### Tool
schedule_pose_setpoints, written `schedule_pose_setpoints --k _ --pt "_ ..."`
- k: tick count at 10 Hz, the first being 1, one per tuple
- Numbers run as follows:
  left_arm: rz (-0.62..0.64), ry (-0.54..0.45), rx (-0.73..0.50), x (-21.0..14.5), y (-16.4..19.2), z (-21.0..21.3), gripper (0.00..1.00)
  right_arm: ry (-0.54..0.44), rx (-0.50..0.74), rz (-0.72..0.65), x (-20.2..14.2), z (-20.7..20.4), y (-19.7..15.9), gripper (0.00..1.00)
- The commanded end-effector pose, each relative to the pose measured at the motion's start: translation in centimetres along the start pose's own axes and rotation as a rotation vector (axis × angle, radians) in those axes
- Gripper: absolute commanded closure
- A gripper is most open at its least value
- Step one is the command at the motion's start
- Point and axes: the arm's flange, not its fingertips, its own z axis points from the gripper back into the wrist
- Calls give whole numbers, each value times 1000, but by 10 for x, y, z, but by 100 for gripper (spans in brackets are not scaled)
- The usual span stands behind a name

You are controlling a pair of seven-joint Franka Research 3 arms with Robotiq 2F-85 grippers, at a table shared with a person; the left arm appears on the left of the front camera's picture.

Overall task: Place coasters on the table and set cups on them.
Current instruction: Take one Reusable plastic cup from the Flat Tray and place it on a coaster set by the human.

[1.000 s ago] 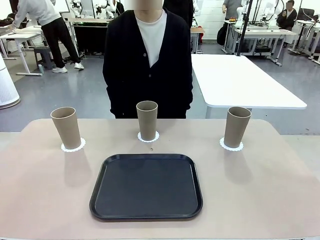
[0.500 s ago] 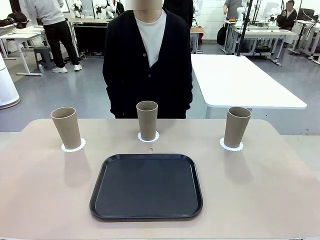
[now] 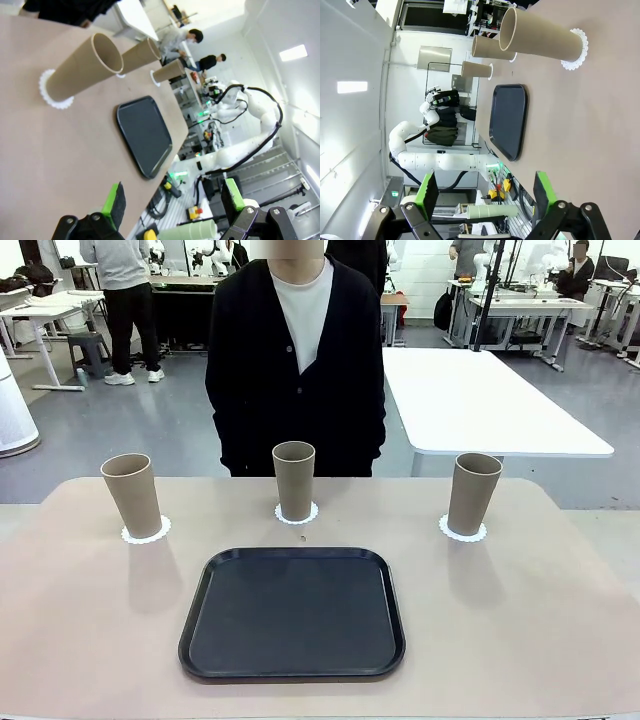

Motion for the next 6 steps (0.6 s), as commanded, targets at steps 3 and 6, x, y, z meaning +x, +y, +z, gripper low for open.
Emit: schedule_pose_setpoints --k 3,6 --pt "-7 -13 -4 1 -2 0 0 -4 -6 -17 -1 -1 1 0" --pt "-7 -13 -4 1 -2 0 0 -4 -6 -17 -1 -1 1 0"
